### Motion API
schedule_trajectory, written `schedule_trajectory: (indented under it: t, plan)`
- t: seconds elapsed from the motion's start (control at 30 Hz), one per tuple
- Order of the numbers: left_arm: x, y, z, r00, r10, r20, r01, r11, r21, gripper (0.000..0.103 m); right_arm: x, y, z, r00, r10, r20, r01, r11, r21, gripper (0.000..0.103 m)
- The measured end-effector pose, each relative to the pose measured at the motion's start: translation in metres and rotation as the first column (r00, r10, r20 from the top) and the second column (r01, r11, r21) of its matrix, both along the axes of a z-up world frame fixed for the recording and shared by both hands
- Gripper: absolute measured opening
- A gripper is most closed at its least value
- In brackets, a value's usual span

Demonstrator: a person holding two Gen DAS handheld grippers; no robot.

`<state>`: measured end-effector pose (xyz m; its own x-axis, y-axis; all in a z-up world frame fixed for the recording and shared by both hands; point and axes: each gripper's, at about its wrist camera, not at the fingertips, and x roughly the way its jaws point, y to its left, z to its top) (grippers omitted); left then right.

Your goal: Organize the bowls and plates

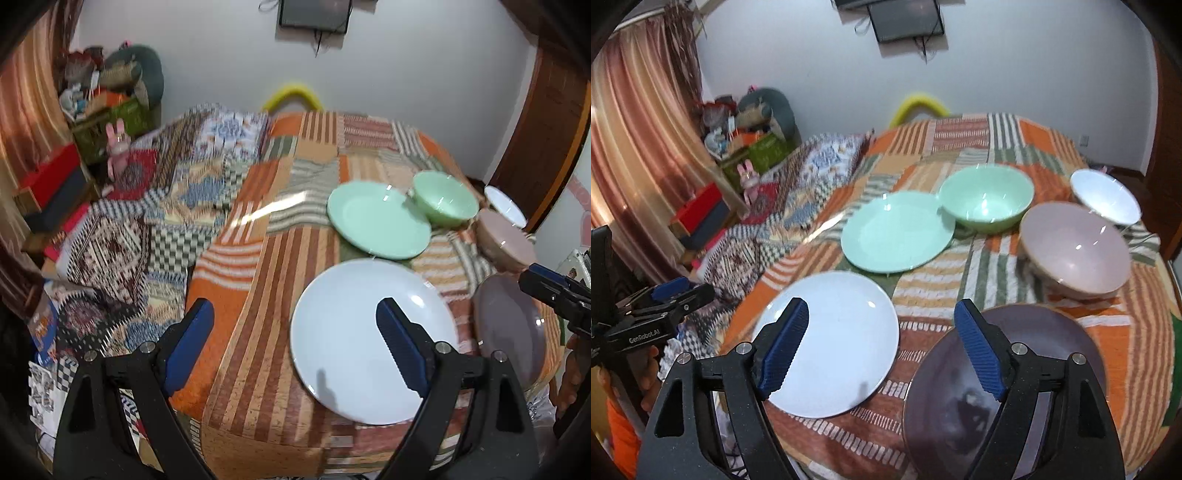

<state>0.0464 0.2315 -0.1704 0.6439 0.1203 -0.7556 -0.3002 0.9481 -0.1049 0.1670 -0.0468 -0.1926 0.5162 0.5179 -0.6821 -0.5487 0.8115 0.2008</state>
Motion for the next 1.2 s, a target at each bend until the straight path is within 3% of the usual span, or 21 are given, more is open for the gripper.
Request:
schedule_trajectory:
  t: [0.23,0.37,0.73,0.8,1.0,1.2]
  plan:
    - [0.021,0.016,-0.044,0.995,-0.025,-0.095,0.017,0.996,-0.085,0.090,0.018,0.017,-0.031,0.996,0.017,-0.086,-0.023,0.997,-0.071,0.078]
    - [0.030,0.019,-0.063,0.991,-0.049,-0.126,0.034,0.992,-0.119,0.089,0.026,0.023,-0.046,0.993,0.020,-0.118,-0.035,0.992,-0.121,0.066]
    - [0.035,0.021,-0.090,0.982,-0.085,-0.169,0.059,0.987,-0.152,0.055,0.035,0.034,-0.072,0.977,0.047,-0.208,-0.084,0.981,-0.176,0.043]
    - [0.035,0.021,-0.094,0.980,-0.094,-0.177,0.065,0.984,-0.164,0.047,0.037,0.037,-0.076,0.974,0.051,-0.221,-0.094,0.978,-0.186,0.035]
    - [0.035,0.018,-0.096,0.978,-0.125,-0.166,0.090,0.975,-0.201,0.041,0.043,0.036,-0.081,0.969,0.036,-0.243,-0.084,0.978,-0.193,0.024]
    - [0.037,0.015,-0.098,0.977,-0.140,-0.163,0.100,0.967,-0.233,0.037,0.042,0.038,-0.083,0.966,0.048,-0.252,-0.101,0.975,-0.200,0.023]
